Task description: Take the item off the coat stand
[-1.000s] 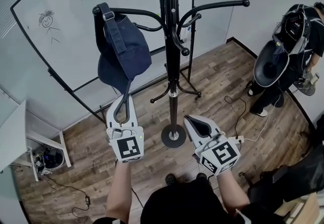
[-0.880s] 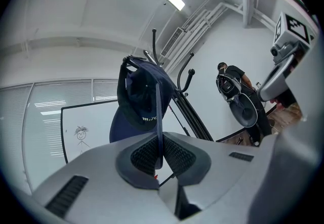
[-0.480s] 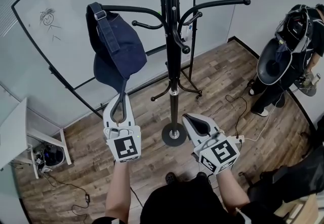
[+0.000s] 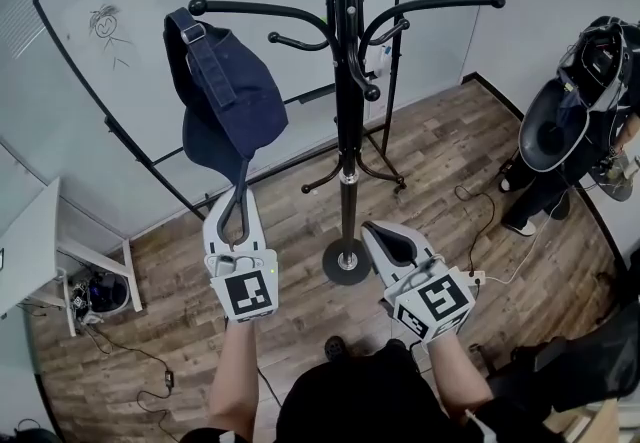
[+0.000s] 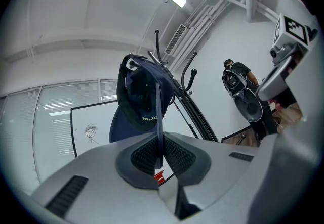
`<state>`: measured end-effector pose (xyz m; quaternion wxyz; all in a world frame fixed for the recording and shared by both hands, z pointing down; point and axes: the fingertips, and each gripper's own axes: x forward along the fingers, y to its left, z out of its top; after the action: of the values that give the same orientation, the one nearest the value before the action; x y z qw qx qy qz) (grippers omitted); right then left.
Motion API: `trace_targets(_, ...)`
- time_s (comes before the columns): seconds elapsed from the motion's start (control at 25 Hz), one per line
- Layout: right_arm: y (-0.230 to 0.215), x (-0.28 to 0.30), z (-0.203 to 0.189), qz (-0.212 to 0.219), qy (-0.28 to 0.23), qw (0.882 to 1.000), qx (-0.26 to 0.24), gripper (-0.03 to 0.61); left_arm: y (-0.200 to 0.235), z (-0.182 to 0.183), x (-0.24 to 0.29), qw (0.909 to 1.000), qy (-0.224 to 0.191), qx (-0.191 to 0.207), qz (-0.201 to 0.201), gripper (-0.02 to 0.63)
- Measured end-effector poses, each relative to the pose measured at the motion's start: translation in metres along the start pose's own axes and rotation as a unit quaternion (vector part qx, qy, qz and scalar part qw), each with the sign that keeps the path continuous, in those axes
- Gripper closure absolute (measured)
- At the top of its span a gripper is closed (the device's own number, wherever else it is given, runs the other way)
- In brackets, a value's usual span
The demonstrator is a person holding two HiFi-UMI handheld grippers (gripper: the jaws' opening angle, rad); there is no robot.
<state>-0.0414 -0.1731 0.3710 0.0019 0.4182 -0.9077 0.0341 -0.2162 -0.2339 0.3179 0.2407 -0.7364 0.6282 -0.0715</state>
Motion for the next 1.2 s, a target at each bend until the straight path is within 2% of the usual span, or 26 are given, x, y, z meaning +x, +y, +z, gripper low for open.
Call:
trace_targets(0.24,-0.011,-0.008,0.008,0.017,-0.001,1.0,-0.001,0.548,-0.009,0.004,-0.006,0.9997,0.024,-0.001,0.01,0.584)
trace_targets(0.64,-0.027,-0.034,0.013,0.046,0.003,0.999,-0.005,0.548,-0.047,0.011,-0.03,0.9971,0.054,-0.049,0.023,0.584)
trace_targets(0.8,-0.034,-0.046,0.015,0.05,0.0,0.999,-0.004,0.548,-0.069,0.016,-0.039,0.9952,0.06,-0.075,0.016,0.584)
trace_targets(1.2,-0.044,-0.063,0.02,0.059,-0.002,0.998,0.001,0.548,-0.115,0.024,-0.056,0.991,0.082,-0.106,-0.006,0.584)
